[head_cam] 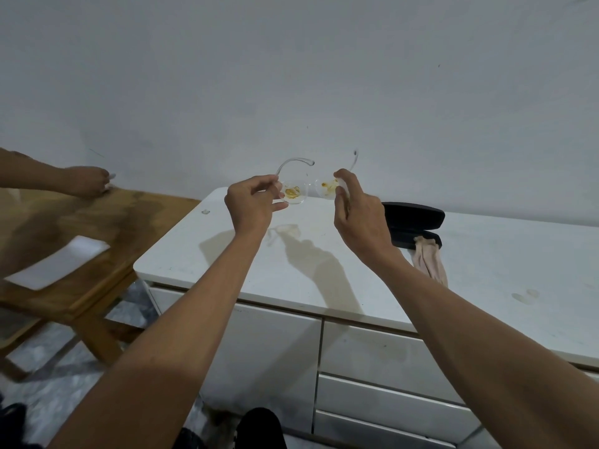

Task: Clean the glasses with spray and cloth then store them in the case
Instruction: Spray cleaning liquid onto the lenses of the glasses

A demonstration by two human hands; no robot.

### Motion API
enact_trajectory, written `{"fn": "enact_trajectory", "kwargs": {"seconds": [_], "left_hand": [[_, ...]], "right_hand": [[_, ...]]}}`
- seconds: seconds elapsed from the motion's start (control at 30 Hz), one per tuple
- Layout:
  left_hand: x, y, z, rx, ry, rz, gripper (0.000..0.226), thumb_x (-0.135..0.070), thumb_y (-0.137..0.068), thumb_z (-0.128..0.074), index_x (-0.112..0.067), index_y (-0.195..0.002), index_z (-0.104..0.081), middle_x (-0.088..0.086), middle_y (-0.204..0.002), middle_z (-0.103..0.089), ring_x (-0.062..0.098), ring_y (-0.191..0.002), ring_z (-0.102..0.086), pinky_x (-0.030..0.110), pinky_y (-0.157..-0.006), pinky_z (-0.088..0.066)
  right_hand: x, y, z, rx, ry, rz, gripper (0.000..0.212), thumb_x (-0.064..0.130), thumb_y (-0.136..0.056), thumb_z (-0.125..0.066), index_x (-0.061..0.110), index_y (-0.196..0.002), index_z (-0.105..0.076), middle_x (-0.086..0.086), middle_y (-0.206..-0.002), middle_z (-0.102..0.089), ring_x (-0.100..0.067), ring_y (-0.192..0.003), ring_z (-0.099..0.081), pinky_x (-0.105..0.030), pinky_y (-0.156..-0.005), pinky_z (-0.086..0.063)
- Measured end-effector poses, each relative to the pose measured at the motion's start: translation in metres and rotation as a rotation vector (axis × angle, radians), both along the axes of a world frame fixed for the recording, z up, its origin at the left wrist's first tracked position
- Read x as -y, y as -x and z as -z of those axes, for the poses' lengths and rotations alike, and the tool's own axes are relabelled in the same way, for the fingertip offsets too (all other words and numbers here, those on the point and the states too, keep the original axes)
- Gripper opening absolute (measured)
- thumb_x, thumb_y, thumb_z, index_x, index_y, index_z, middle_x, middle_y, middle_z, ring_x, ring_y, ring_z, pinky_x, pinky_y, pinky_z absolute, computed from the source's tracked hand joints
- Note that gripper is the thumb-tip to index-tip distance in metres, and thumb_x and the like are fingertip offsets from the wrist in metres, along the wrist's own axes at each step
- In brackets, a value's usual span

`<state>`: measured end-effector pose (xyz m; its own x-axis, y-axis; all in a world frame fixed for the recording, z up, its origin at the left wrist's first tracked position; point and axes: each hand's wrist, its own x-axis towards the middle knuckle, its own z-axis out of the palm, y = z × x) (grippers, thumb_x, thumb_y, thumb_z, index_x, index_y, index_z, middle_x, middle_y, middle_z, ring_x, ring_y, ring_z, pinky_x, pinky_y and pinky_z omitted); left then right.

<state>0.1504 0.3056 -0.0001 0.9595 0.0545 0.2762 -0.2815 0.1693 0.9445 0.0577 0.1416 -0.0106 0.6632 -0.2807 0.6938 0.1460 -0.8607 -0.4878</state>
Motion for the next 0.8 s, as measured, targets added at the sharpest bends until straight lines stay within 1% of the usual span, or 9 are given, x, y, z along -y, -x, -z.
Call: {"fn": "enact_trajectory", "kwargs": {"seconds": [0.13, 0.27, 0.33, 0.43, 0.53, 0.57, 0.63, 0.67, 0.8], "left_hand": [[-0.001, 0.001, 0.001, -0.003, 0.003, 0.002, 0.017, 0.006, -0.086, -0.073, 0.004, -0.102, -0.077, 0.018, -0.086, -0.074, 0.026, -0.067, -0.070, 0.039, -0.061, -0.065], [-0.001, 0.001, 0.002, -0.006, 0.001, -0.003, 0.017, 0.006, -0.086, -0.074, 0.005, -0.103, -0.076, 0.021, -0.089, -0.074, 0.026, -0.067, -0.071, 0.038, -0.061, -0.065], [0.000, 0.001, 0.002, -0.009, 0.005, -0.002, 0.017, 0.006, -0.086, -0.074, 0.005, -0.103, -0.076, 0.021, -0.088, -0.074, 0.026, -0.067, -0.071, 0.037, -0.061, -0.065], [0.002, 0.001, 0.001, -0.009, 0.002, 0.000, 0.017, 0.006, -0.086, -0.074, 0.004, -0.103, -0.077, 0.020, -0.089, -0.074, 0.025, -0.067, -0.072, 0.037, -0.061, -0.064], [0.004, 0.003, 0.001, -0.008, -0.008, -0.002, 0.018, 0.004, -0.086, -0.075, 0.003, -0.104, -0.077, 0.020, -0.092, -0.075, 0.025, -0.068, -0.074, 0.035, -0.060, -0.064], [0.004, 0.003, 0.001, -0.009, -0.010, -0.001, 0.018, 0.004, -0.086, -0.075, 0.003, -0.104, -0.077, 0.020, -0.092, -0.076, 0.025, -0.069, -0.074, 0.035, -0.061, -0.064], [0.004, 0.005, 0.001, -0.007, -0.013, 0.003, 0.018, 0.004, -0.086, -0.075, 0.003, -0.104, -0.077, 0.020, -0.092, -0.076, 0.026, -0.069, -0.074, 0.035, -0.061, -0.065], [0.004, 0.005, 0.001, -0.006, -0.012, 0.005, 0.018, 0.004, -0.087, -0.075, 0.003, -0.104, -0.077, 0.021, -0.091, -0.076, 0.026, -0.069, -0.074, 0.036, -0.062, -0.065], [0.001, 0.005, 0.000, -0.003, -0.017, 0.001, 0.018, 0.004, -0.087, -0.075, 0.003, -0.105, -0.077, 0.021, -0.092, -0.076, 0.028, -0.070, -0.075, 0.038, -0.063, -0.065]], "right_hand": [[0.002, -0.002, 0.003, 0.001, 0.011, 0.055, 0.025, 0.018, -0.106, -0.039, 0.014, -0.128, -0.051, 0.003, -0.050, -0.036, -0.029, -0.049, -0.041, -0.044, -0.053, -0.044], [0.002, -0.003, 0.005, -0.008, 0.015, 0.102, 0.037, 0.022, -0.107, -0.038, 0.020, -0.143, -0.045, -0.004, -0.063, -0.052, -0.028, -0.060, -0.050, -0.038, -0.057, -0.039], [0.001, -0.002, 0.005, -0.005, 0.042, 0.064, 0.040, 0.022, -0.107, -0.039, 0.022, -0.147, -0.042, -0.003, -0.067, -0.053, -0.026, -0.062, -0.050, -0.037, -0.058, -0.038], [-0.003, -0.001, 0.002, 0.004, 0.053, -0.015, 0.041, 0.022, -0.106, -0.041, 0.024, -0.146, -0.043, -0.002, -0.067, -0.054, -0.026, -0.062, -0.051, -0.039, -0.059, -0.043], [-0.012, -0.004, 0.002, 0.029, 0.025, -0.094, 0.037, 0.021, -0.105, -0.045, 0.022, -0.142, -0.050, 0.008, -0.061, -0.051, -0.019, -0.059, -0.048, -0.033, -0.059, -0.037], [-0.016, -0.005, 0.001, 0.043, 0.024, -0.114, 0.037, 0.021, -0.104, -0.047, 0.022, -0.141, -0.052, 0.008, -0.063, -0.055, -0.017, -0.060, -0.047, -0.031, -0.060, -0.036], [-0.021, -0.008, 0.001, 0.059, 0.035, -0.142, 0.038, 0.023, -0.103, -0.050, 0.023, -0.141, -0.053, -0.002, -0.074, -0.066, -0.016, -0.064, -0.050, -0.032, -0.064, -0.041], [-0.023, -0.009, 0.002, 0.059, 0.038, -0.150, 0.039, 0.023, -0.103, -0.050, 0.023, -0.141, -0.053, -0.005, -0.077, -0.068, -0.017, -0.064, -0.051, -0.034, -0.065, -0.045], [-0.030, -0.013, 0.005, 0.053, 0.041, -0.159, 0.041, 0.021, -0.103, -0.049, 0.024, -0.144, -0.053, -0.005, -0.069, -0.064, -0.022, -0.061, -0.053, -0.041, -0.063, -0.050]]}}
